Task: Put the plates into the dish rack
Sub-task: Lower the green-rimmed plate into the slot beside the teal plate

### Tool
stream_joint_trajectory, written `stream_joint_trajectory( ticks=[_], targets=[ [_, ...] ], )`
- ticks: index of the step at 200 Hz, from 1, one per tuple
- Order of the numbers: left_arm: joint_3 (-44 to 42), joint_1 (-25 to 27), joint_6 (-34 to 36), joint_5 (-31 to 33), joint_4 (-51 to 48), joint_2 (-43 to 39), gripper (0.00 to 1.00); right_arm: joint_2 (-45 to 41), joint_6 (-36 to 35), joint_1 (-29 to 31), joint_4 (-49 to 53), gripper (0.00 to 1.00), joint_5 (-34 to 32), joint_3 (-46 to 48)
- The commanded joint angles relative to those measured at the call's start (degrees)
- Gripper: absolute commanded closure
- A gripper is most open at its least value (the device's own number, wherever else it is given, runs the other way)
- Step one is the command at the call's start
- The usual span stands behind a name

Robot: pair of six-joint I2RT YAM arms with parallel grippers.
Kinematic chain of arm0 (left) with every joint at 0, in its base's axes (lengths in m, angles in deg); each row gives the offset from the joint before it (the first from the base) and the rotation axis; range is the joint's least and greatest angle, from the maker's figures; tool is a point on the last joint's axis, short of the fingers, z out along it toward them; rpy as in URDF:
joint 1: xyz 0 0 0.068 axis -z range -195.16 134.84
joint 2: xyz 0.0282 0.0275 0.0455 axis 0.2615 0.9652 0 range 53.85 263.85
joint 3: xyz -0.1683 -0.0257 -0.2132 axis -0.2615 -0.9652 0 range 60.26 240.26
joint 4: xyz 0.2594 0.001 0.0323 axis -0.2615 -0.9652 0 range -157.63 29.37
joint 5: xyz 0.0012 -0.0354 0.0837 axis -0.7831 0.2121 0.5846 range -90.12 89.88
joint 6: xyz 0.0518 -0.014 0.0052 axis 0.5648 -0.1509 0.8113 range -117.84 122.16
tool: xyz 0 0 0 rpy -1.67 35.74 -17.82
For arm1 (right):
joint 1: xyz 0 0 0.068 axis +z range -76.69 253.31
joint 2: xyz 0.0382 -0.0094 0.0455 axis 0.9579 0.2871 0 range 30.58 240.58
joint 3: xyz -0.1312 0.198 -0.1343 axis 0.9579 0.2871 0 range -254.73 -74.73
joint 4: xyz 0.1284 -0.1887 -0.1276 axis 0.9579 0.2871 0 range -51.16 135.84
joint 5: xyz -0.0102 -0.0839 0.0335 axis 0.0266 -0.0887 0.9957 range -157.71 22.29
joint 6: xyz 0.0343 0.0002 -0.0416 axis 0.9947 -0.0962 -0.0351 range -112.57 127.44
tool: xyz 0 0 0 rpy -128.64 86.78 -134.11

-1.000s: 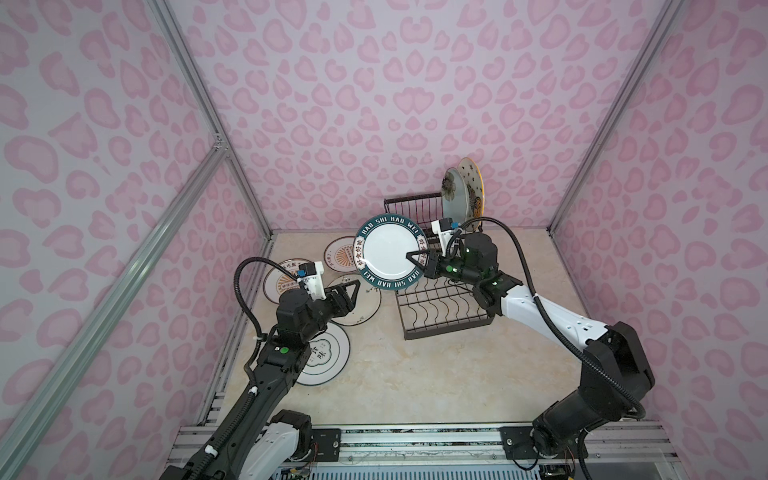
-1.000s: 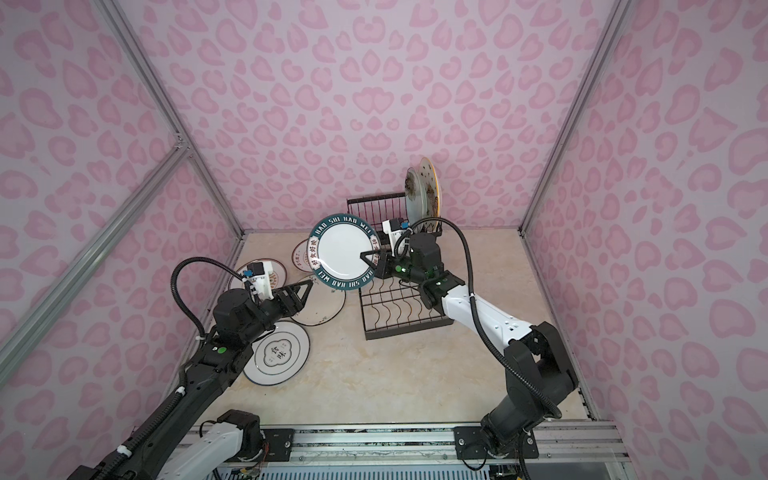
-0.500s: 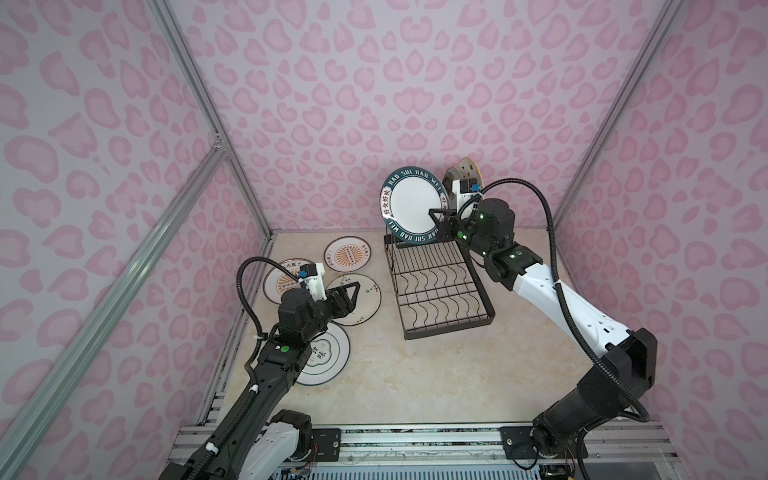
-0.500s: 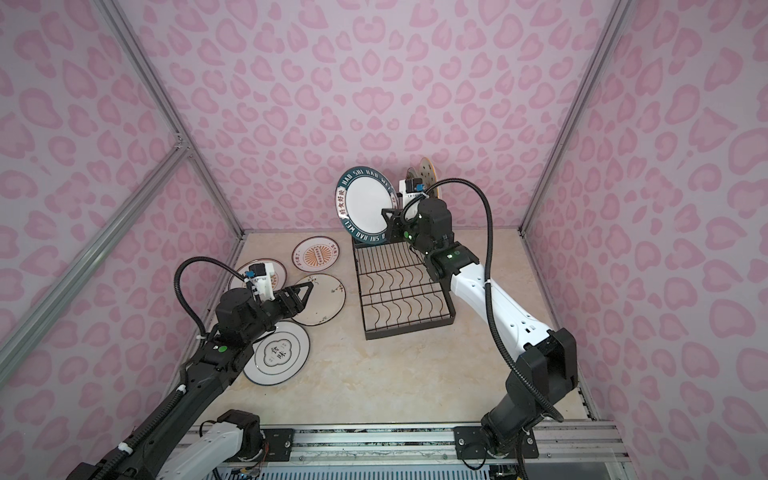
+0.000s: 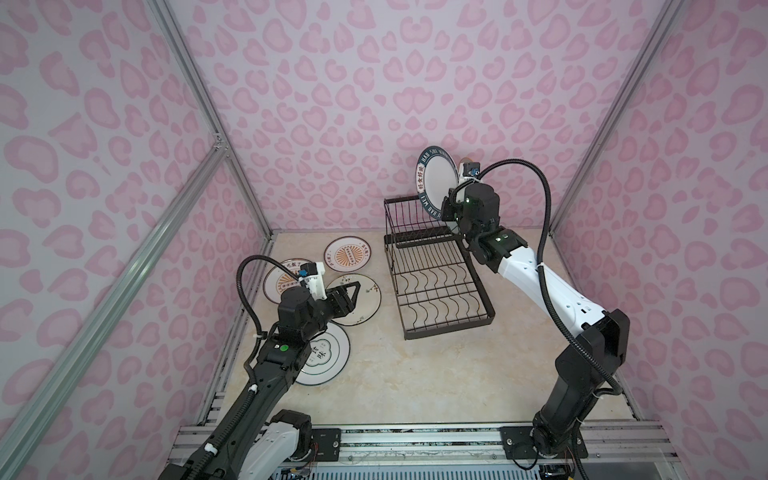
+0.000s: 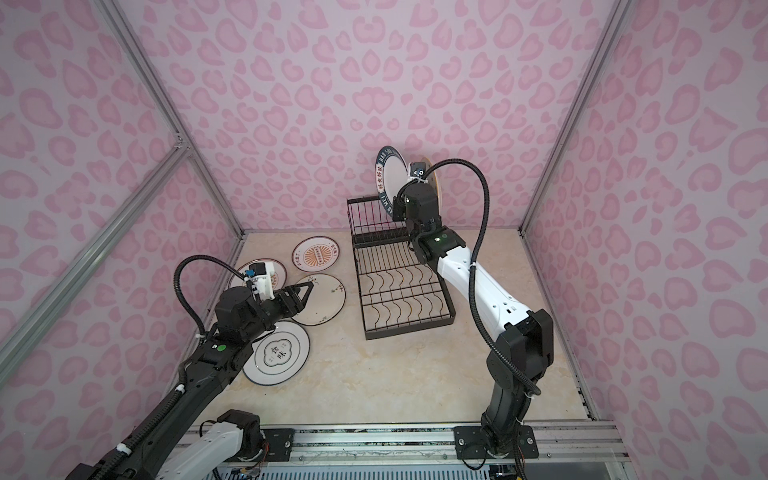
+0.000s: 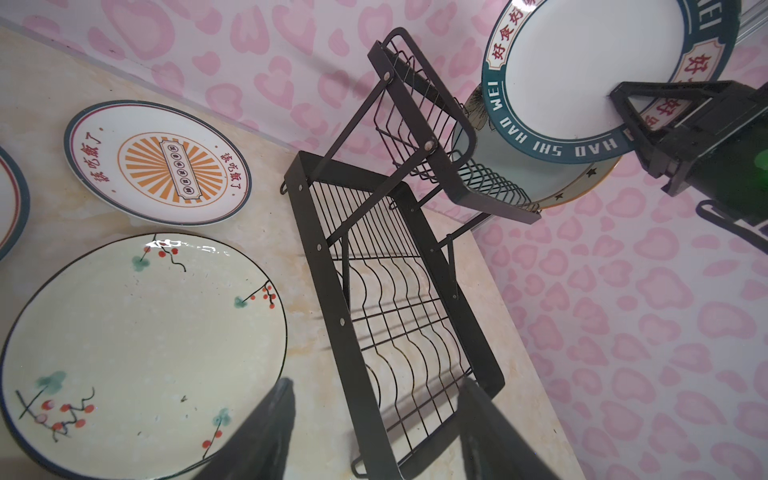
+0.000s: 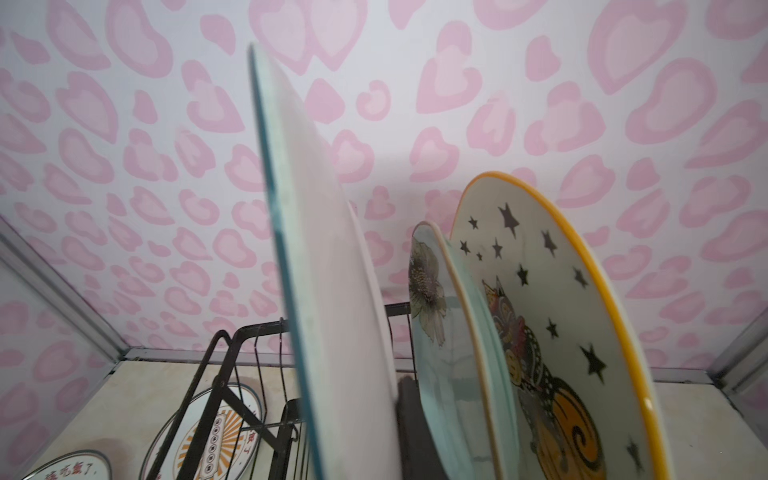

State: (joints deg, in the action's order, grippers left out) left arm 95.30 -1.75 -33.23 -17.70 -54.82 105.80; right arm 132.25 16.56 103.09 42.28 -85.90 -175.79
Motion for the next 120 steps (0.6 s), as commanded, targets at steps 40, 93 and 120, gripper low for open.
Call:
stream_joint_trajectory(
  ticks=[40, 93, 120],
  targets=[
    [0.87, 0.02, 0.77, -0.39, 0.09, 0.04, 0.36, 3.21, -7.35, 1.55, -0.71, 1.0, -14.19, -3.5],
    [0.75, -0.05, 1.16, 0.09, -0.62, -0.22, 0.36, 6.01, -9.25, 2.03, 0.4, 1.0, -16.9, -5.9],
    [0.89, -0.04, 1.55, 0.31, -1.21, -0.6, 0.36, 7.41, -10.24, 2.13, 0.99, 1.0, -17.9, -7.17]
  ],
)
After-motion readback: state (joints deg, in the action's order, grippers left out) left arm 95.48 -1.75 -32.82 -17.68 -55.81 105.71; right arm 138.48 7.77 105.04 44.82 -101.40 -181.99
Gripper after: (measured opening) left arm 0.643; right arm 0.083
